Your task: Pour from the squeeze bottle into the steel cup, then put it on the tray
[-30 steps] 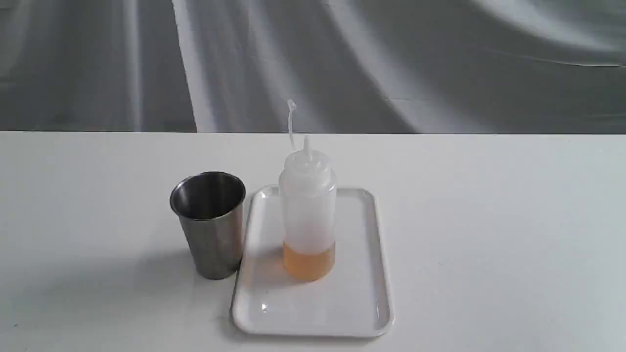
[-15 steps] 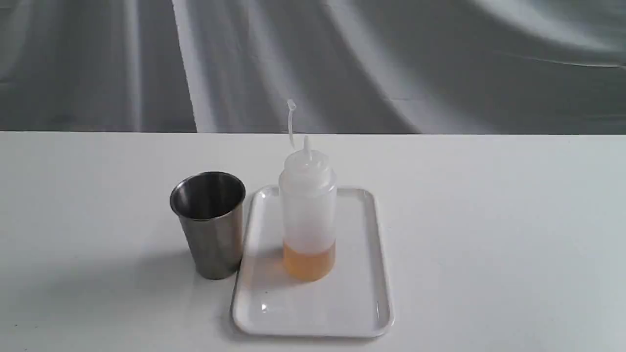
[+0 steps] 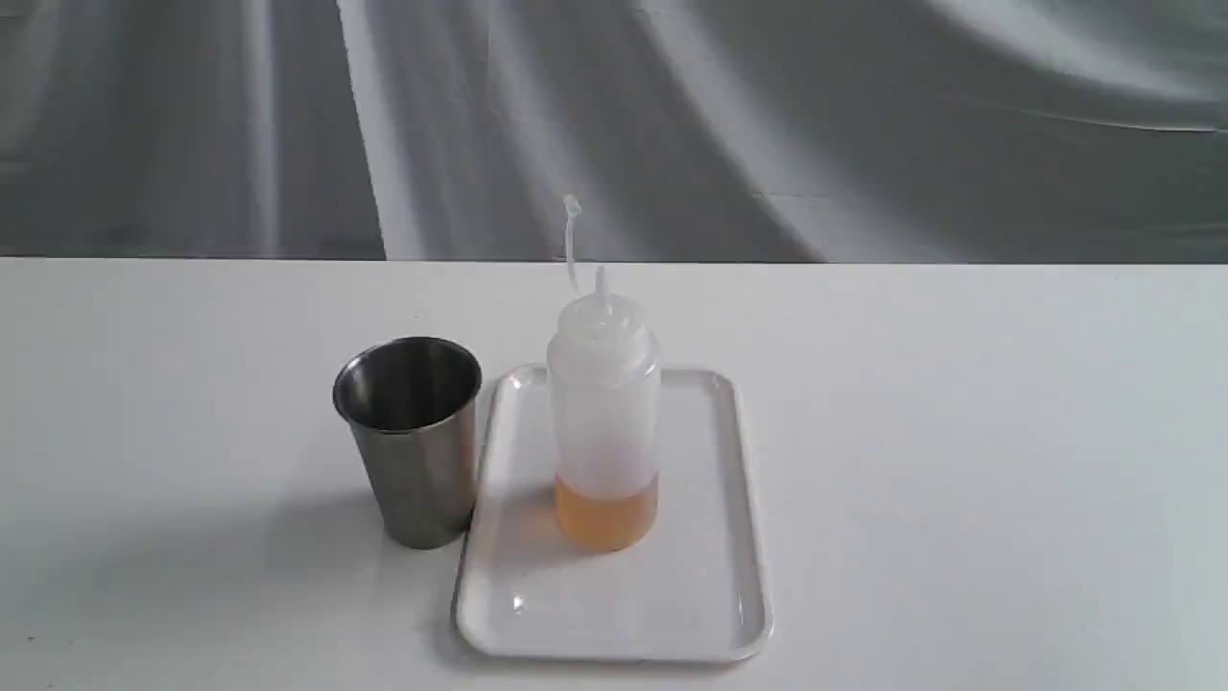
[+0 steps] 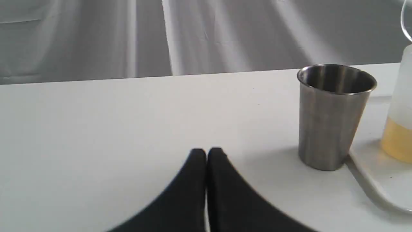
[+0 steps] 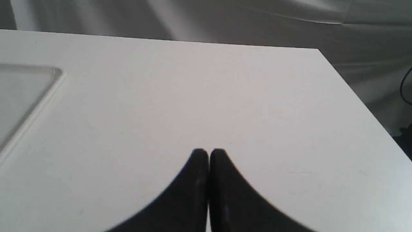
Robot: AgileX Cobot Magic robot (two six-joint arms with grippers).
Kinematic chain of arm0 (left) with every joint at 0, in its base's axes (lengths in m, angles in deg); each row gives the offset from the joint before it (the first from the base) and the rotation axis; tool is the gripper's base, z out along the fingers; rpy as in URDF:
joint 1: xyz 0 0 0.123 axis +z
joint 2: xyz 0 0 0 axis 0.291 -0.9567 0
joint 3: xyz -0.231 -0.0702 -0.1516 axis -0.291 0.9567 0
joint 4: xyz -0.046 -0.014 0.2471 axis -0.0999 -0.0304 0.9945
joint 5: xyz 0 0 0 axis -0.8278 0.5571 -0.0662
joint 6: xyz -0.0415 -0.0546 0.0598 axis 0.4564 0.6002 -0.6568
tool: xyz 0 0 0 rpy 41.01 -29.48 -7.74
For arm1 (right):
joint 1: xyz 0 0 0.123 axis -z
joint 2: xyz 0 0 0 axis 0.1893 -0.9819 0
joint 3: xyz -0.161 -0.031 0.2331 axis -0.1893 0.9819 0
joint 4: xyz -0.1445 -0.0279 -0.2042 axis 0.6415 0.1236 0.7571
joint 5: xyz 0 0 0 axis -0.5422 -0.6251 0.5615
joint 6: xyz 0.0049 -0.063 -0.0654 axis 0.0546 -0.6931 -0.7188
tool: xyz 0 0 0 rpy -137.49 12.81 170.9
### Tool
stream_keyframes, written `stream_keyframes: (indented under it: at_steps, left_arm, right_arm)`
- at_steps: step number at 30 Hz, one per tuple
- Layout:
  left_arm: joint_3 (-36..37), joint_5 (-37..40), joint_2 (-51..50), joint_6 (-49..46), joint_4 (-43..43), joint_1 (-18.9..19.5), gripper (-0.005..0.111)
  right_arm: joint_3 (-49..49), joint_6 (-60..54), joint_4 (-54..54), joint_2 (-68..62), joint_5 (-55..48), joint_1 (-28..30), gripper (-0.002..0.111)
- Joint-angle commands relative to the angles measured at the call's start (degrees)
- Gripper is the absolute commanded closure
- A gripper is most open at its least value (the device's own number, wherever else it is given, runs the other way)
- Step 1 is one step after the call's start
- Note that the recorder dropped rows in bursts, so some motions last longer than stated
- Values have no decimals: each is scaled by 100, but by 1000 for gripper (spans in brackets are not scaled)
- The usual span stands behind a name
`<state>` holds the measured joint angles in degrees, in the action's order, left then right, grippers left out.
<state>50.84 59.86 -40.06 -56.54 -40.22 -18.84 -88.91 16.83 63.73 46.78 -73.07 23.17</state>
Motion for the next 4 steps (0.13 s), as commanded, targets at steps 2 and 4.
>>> stream_keyframes:
  at_steps: [2,4]
  left_arm:
    - [25,-43,15,28,4,-31,107]
    - [25,-43,15,28,4,-31,107]
  right_arm:
    - [21,-24,-5,31,4,39,108]
    - [21,-24,-5,31,4,39,108]
